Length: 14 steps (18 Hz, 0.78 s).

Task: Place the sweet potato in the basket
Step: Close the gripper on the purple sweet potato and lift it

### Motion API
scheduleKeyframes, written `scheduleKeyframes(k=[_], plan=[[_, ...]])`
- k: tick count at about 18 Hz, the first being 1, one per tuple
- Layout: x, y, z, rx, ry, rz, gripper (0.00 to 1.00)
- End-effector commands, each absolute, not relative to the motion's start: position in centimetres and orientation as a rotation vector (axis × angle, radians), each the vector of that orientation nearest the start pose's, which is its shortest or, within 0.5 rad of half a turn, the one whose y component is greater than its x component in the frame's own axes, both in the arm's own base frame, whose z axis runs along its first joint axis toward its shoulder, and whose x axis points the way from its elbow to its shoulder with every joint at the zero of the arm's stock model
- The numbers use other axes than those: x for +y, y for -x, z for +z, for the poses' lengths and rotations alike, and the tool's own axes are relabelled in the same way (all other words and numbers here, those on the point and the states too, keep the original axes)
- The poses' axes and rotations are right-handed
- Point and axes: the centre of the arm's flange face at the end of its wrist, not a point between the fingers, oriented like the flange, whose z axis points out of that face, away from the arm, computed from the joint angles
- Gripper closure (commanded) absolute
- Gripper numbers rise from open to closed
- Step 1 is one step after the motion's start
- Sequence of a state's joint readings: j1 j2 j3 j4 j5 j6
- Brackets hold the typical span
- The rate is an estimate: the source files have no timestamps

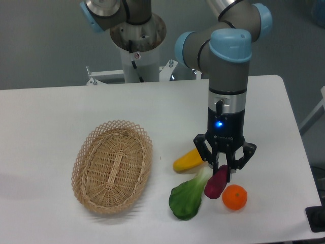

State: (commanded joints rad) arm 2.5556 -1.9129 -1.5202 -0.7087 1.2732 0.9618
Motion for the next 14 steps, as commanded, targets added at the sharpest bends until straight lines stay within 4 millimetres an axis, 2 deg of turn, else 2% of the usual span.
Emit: scheduleKeyframes(k=[5, 9, 14], plan=[[49.5, 44.6, 42.5, 0.086, 2.556, 0.397, 0.81], [48.5, 42.4, 41.2, 0.096, 2.580, 0.364, 0.81], [49.3, 36.6, 39.4, 0.164, 2.633, 0.330, 0.81]])
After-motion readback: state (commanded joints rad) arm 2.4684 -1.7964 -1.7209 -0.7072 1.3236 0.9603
